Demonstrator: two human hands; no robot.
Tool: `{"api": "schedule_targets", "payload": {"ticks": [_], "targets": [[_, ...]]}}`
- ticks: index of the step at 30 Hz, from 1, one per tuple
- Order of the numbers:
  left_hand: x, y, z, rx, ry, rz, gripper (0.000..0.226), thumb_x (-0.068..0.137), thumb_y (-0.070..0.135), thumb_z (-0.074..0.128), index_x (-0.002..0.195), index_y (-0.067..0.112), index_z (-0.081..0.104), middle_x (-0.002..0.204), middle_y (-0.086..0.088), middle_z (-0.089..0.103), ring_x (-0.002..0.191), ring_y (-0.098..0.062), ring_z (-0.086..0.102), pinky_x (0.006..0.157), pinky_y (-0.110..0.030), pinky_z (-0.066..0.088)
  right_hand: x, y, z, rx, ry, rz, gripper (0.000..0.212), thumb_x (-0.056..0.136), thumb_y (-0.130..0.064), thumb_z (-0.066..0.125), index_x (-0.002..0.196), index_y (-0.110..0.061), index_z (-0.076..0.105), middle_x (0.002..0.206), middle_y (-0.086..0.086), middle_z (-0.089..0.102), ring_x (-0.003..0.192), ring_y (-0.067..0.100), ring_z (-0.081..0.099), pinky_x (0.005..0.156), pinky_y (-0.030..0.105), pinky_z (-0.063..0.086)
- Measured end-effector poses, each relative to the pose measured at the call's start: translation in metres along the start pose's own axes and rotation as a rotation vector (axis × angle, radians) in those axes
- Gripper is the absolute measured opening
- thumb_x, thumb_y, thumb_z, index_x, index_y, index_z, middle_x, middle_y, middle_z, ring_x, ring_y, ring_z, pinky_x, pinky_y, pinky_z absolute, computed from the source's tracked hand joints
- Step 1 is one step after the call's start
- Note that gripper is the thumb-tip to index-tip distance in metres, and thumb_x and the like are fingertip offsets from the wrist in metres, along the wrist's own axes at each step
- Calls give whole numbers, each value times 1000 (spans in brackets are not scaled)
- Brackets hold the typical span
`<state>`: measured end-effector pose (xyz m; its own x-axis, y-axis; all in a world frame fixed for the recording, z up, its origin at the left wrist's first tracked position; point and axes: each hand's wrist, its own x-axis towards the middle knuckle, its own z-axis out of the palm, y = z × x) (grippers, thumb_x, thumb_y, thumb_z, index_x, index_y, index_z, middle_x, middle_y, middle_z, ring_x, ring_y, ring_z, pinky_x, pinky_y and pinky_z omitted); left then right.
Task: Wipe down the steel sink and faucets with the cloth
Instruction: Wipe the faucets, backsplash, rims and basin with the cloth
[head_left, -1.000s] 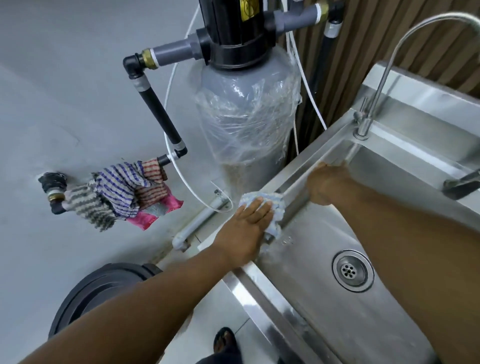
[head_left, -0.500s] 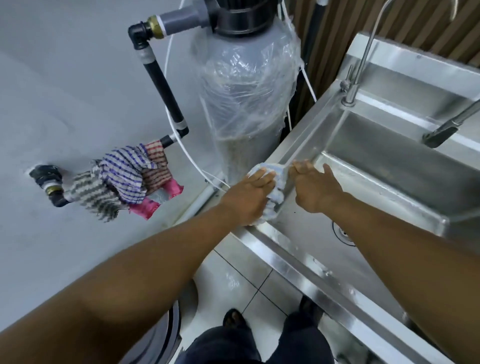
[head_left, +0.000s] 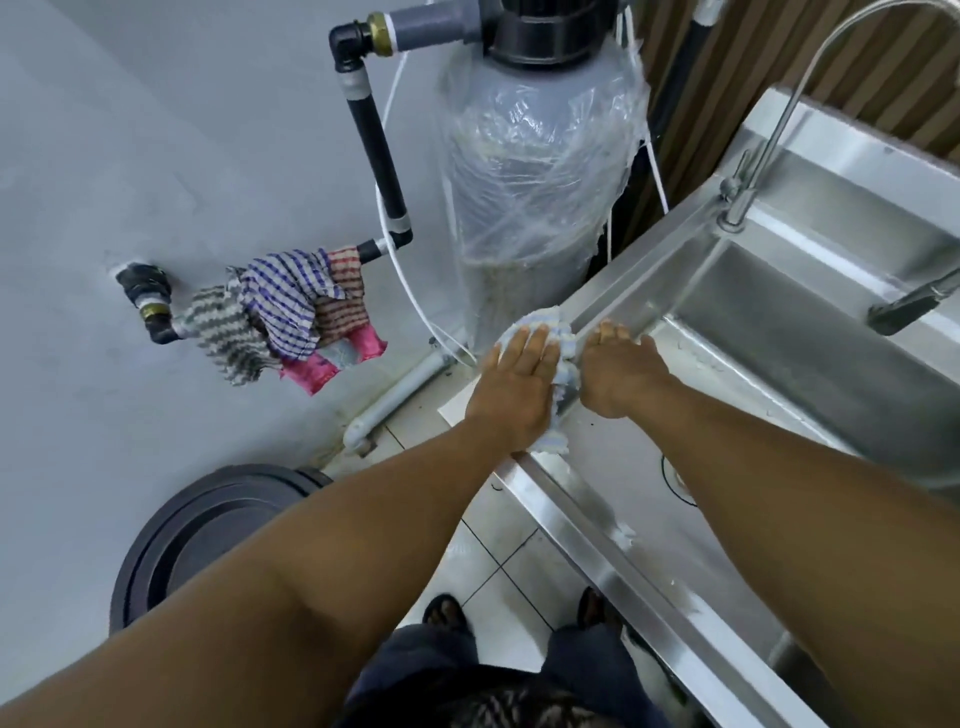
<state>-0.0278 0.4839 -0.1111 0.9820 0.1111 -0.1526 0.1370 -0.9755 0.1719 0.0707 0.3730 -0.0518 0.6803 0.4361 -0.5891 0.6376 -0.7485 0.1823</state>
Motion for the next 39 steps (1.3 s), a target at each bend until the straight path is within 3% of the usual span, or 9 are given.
{"api": "schedule_targets", "payload": {"ticks": [5, 11, 13, 20, 23, 26, 31, 36, 39], "targets": [[-44, 28, 9, 4, -25, -204, 80, 101, 35, 42, 156, 7, -9, 164, -12, -18, 150, -31, -20, 117, -44, -15, -2, 3, 1, -67, -19, -23, 79, 97, -21, 49, 157, 2, 3, 166, 20, -4, 154, 32, 4, 123, 47, 13], [-83, 54, 13, -141, 23, -418, 70, 101, 25, 34, 155, 1, -3, 165, -14, -10, 151, -31, -15, 118, -44, -13, -13, -4, -9, -127, 22, -84, 65, 99, -22, 45, 155, 2, 21, 164, 22, 12, 152, 36, 12, 122, 43, 17], [-71, 44, 11, -130, 35, -455, 70, 101, 24, 34, 156, 2, -5, 165, -14, -9, 151, -30, -14, 119, -44, -12, -15, -9, -1, -74, 68, -123, 69, 98, -23, 46, 156, 1, 17, 165, 19, 10, 152, 33, 11, 122, 45, 18], [-55, 11, -5, -106, -16, -487, 89, 94, 22, 55, 156, 3, -7, 165, -16, -5, 152, -31, -5, 122, -44, -2, -19, -28, 32, 78, 129, -226, 75, 99, -28, 49, 158, -5, 8, 167, 12, 1, 154, 28, 4, 123, 51, 15], [-71, 42, 7, -124, 14, -474, 79, 99, 25, 42, 154, -1, -7, 163, -21, -9, 151, -35, -13, 121, -47, -8, -14, -24, 28, 87, 94, -236, 72, 100, -25, 44, 158, -6, 8, 168, 10, -3, 155, 26, 2, 123, 53, 15], [-86, 68, 16, -134, -1, -369, 70, 102, 29, 33, 155, -3, 1, 164, -21, 1, 151, -35, -10, 119, -45, -13, -12, -21, 26, 69, 47, -254, 74, 101, -23, 44, 159, -7, 1, 168, 9, -9, 155, 24, -4, 122, 53, 16], [-84, 40, 11, -44, -18, -242, 63, 105, 29, 28, 157, 2, 4, 165, -16, 2, 153, -29, -6, 121, -42, -9, -14, -19, 27, 95, 18, -258, 76, 102, -25, 44, 160, -9, -3, 167, 7, -15, 155, 24, -9, 122, 55, 15], [-55, -3, -10, -107, -53, -427, 65, 102, 19, 30, 156, 2, -2, 165, -17, -1, 153, -30, -2, 124, -43, 3, -15, -21, 24, 117, -23, -235, 76, 97, -11, 40, 159, -9, -5, 167, 6, -19, 154, 22, -12, 122, 55, 13], [-51, 9, -10, -99, -55, -509, 78, 99, 19, 46, 154, -1, -5, 164, -21, -2, 152, -34, -2, 123, -45, 3, -16, -25, 22, 102, -45, -221, 80, 99, -13, 44, 159, -7, -8, 166, 7, -20, 154, 24, -12, 123, 55, 11]]}}
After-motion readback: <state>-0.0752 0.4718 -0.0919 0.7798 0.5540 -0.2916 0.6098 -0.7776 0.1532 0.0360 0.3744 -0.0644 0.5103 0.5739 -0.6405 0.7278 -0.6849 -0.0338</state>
